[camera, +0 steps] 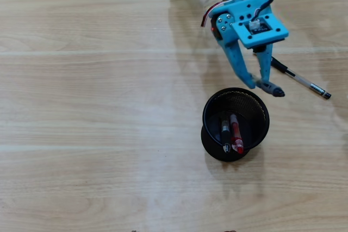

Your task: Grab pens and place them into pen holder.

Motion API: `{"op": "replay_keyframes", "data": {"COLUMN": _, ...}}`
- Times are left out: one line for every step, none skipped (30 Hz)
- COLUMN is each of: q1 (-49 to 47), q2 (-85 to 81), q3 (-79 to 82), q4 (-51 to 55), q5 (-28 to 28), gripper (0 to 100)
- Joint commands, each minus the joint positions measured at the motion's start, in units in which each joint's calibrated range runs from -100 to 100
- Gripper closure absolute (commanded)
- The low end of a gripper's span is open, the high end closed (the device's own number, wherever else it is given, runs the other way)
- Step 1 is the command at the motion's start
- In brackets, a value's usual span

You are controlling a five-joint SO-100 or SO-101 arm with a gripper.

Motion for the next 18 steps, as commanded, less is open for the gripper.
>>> {"op": "replay_keyframes", "data": {"q1": 2.85, "q2": -3.42, "q3": 4.16, "q4": -13.39, "q5": 0.35, "gripper": 98}}
{"op": "replay_keyframes", "data": {"q1": 3.02, "q2": -3.33, "q3": 4.79, "q4": -14.08, "q5": 0.3, "gripper": 98}}
{"op": "replay_keyframes", "data": {"q1": 3.1, "q2": -3.08, "q3": 5.07, "q4": -14.08, "q5": 0.3, "gripper": 98}}
{"op": "replay_keyframes", "data": {"q1": 3.18, "q2": -2.66, "q3": 5.07, "q4": -14.08, "q5": 0.3, "gripper": 98}}
{"op": "replay_keyframes", "data": {"q1": 3.26, "q2": -2.49, "q3": 5.07, "q4": -14.08, "q5": 0.3, "gripper": 98}}
{"op": "replay_keyframes", "data": {"q1": 3.34, "q2": -2.4, "q3": 5.07, "q4": -14.08, "q5": 0.3, "gripper": 98}}
{"op": "replay_keyframes", "data": {"q1": 3.5, "q2": -2.32, "q3": 5.07, "q4": -14.08, "q5": 0.3, "gripper": 98}}
{"op": "replay_keyframes", "data": {"q1": 3.58, "q2": -1.81, "q3": 5.07, "q4": -14.08, "q5": 0.3, "gripper": 98}}
{"op": "replay_keyframes", "data": {"q1": 3.58, "q2": -1.05, "q3": 4.7, "q4": -14.17, "q5": 0.3, "gripper": 98}}
{"op": "replay_keyframes", "data": {"q1": 3.58, "q2": -0.12, "q3": 4.25, "q4": -14.25, "q5": 0.3, "gripper": 98}}
{"op": "replay_keyframes", "data": {"q1": 3.5, "q2": 0.64, "q3": 3.89, "q4": -14.43, "q5": 0.3, "gripper": 98}}
{"op": "replay_keyframes", "data": {"q1": 3.42, "q2": 1.49, "q3": 3.44, "q4": -15.03, "q5": 0.3, "gripper": 98}}
{"op": "replay_keyframes", "data": {"q1": 3.34, "q2": 2.33, "q3": 3.16, "q4": -15.97, "q5": 0.3, "gripper": 98}}
{"op": "replay_keyframes", "data": {"q1": 3.26, "q2": 3.26, "q3": 2.98, "q4": -17.26, "q5": 0.3, "gripper": 98}}
{"op": "replay_keyframes", "data": {"q1": 3.26, "q2": 4.36, "q3": 2.8, "q4": -18.72, "q5": 0.3, "gripper": 98}}
{"op": "replay_keyframes", "data": {"q1": 3.18, "q2": 5.37, "q3": 2.71, "q4": -20.44, "q5": 0.3, "gripper": 98}}
{"op": "replay_keyframes", "data": {"q1": 3.18, "q2": 6.47, "q3": 2.62, "q4": -22.42, "q5": 0.3, "gripper": 98}}
{"op": "replay_keyframes", "data": {"q1": 3.18, "q2": 7.4, "q3": 2.62, "q4": -24.57, "q5": 0.3, "gripper": 98}}
